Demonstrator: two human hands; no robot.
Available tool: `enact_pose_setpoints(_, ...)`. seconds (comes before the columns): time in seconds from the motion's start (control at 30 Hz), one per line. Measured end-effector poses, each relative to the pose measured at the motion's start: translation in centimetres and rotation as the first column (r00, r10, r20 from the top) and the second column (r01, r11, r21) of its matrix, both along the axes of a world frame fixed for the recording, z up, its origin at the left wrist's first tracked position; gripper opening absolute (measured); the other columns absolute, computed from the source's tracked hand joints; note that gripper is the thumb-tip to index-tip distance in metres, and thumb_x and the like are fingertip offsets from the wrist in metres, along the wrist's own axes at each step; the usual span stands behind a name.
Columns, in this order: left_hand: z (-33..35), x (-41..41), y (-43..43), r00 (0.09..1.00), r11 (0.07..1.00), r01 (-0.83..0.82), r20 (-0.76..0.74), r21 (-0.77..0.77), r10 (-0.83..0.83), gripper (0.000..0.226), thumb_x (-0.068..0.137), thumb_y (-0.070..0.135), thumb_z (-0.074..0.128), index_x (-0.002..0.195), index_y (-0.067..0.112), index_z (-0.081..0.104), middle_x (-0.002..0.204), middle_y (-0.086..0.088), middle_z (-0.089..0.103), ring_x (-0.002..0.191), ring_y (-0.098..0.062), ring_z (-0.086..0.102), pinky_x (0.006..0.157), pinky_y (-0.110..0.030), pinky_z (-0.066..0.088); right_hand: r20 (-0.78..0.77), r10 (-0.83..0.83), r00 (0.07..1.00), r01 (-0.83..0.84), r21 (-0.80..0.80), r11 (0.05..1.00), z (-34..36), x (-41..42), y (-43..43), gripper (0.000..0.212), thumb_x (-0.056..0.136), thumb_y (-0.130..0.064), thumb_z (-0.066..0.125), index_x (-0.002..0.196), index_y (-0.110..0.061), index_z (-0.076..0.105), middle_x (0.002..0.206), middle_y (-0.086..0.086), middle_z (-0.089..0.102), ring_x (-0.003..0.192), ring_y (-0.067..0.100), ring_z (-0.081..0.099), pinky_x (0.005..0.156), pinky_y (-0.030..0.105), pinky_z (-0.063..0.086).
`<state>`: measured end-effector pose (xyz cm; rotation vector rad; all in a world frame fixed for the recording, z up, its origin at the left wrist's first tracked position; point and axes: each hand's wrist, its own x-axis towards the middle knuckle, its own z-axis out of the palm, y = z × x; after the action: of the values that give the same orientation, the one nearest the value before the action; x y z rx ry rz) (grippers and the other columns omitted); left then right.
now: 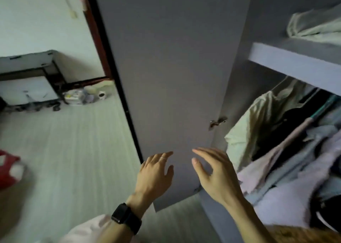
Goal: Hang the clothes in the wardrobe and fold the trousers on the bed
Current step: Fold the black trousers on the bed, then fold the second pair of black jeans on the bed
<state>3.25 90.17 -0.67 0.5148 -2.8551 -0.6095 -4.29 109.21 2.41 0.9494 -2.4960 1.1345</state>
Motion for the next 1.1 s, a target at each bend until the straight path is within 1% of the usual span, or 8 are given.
enact_pose_setpoints(0.07, -2.3, 4.4, -3.2, 0.991, 0.993, -0.114, 0.075, 0.016, 0.113, 0.051, 0.097, 0.044, 0.047, 0.147, 0.043, 0.039, 0.142, 0.015, 0.054, 0.13, -0.013, 0.048, 0.102, -0.03, 0.039, 0.112, 0.135, 0.984, -0.142, 0.052, 0.989, -2.4, 2.1, -3.8, 0.036, 0.097, -0.046, 0.055, 0.123, -0.027, 0.072, 0.122, -0.014, 0.069, 0.119, 0.013, 0.059, 0.102, 0.037, 0.049)
enact_pose_setpoints(0.2, -5.2, 12.7, -9.5, 0.914, 0.925, -0.377, 0.185, 0.056, 0.361, 0.049, 0.098, 0.043, 0.048, 0.146, 0.042, 0.04, 0.136, 0.011, 0.058, 0.125, -0.018, 0.053, 0.098, -0.034, 0.043, 0.247, 0.36, 0.9, -0.411, 0.201, 0.889, -6.2, 6.5, -12.0, 0.032, 0.098, -0.038, 0.059, 0.129, -0.032, 0.068, 0.127, -0.018, 0.066, 0.123, 0.012, 0.054, 0.103, 0.029, 0.045)
enact_pose_setpoints(0.33, -7.0, 17.5, -14.9, 0.828, 0.839, -0.538, 0.24, 0.082, 0.507, 0.049, 0.099, 0.043, 0.047, 0.147, 0.04, 0.039, 0.138, 0.009, 0.058, 0.124, -0.02, 0.054, 0.097, -0.036, 0.043, 0.312, 0.484, 0.818, -0.566, 0.287, 0.772, -8.3, 9.2, -19.2, 0.035, 0.1, -0.041, 0.055, 0.132, -0.034, 0.065, 0.13, -0.021, 0.063, 0.123, 0.008, 0.052, 0.103, 0.024, 0.043)
enact_pose_setpoints(0.4, -7.4, 18.9, -18.0, 0.79, 0.8, -0.593, 0.261, 0.09, 0.555, 0.05, 0.098, 0.043, 0.046, 0.148, 0.039, 0.039, 0.14, 0.009, 0.057, 0.125, -0.02, 0.054, 0.098, -0.037, 0.044, 0.335, 0.528, 0.78, -0.621, 0.312, 0.719, -8.6, 9.8, -23.4, 0.036, 0.101, -0.042, 0.052, 0.135, -0.035, 0.062, 0.133, -0.021, 0.061, 0.124, 0.009, 0.051, 0.104, 0.024, 0.041)
enact_pose_setpoints(0.57, -7.3, 21.1, -27.9, 0.727, 0.743, -0.667, 0.267, 0.057, 0.632, 0.05, 0.099, 0.04, 0.046, 0.148, 0.036, 0.039, 0.14, 0.005, 0.057, 0.126, -0.023, 0.053, 0.101, -0.039, 0.042, 0.316, 0.588, 0.744, -0.667, 0.39, 0.635, -8.8, 11.2, -35.0, 0.038, 0.102, -0.044, 0.048, 0.137, -0.035, 0.06, 0.136, -0.019, 0.061, 0.127, 0.013, 0.05, 0.106, 0.027, 0.041)
enact_pose_setpoints(0.63, -7.0, 21.3, -30.1, 0.718, 0.736, -0.675, 0.274, 0.049, 0.64, 0.05, 0.099, 0.039, 0.046, 0.148, 0.035, 0.04, 0.14, 0.004, 0.057, 0.126, -0.024, 0.053, 0.104, -0.04, 0.04, 0.313, 0.579, 0.753, -0.657, 0.411, 0.632, -8.9, 11.2, -37.5, 0.037, 0.102, -0.044, 0.048, 0.136, -0.036, 0.061, 0.135, -0.017, 0.062, 0.127, 0.013, 0.051, 0.105, 0.028, 0.042)
enact_pose_setpoints(0.83, -6.4, 24.3, -36.4, 0.663, 0.685, -0.728, 0.287, 0.03, 0.692, 0.052, 0.099, 0.039, 0.046, 0.15, 0.033, 0.038, 0.142, 0.002, 0.055, 0.129, -0.024, 0.051, 0.107, -0.041, 0.037, 0.335, 0.59, 0.735, -0.679, 0.365, 0.637, -8.4, 12.0, -46.5, 0.032, 0.1, -0.041, 0.054, 0.128, -0.033, 0.068, 0.13, -0.014, 0.066, 0.124, 0.018, 0.055, 0.104, 0.03, 0.042)
enact_pose_setpoints(1.1, -4.2, 27.6, -47.1, 0.543, 0.567, -0.822, 0.231, -0.05, 0.808, 0.052, 0.099, 0.038, 0.049, 0.149, 0.03, 0.041, 0.141, -0.001, 0.055, 0.129, -0.025, 0.05, 0.106, -0.042, 0.04, 0.339, 0.683, 0.647, -0.762, 0.278, 0.585, -7.9, 13.6, -60.8, 0.029, 0.1, -0.038, 0.056, 0.125, -0.031, 0.07, 0.128, -0.009, 0.068, 0.122, 0.021, 0.057, 0.105, 0.03, 0.041)
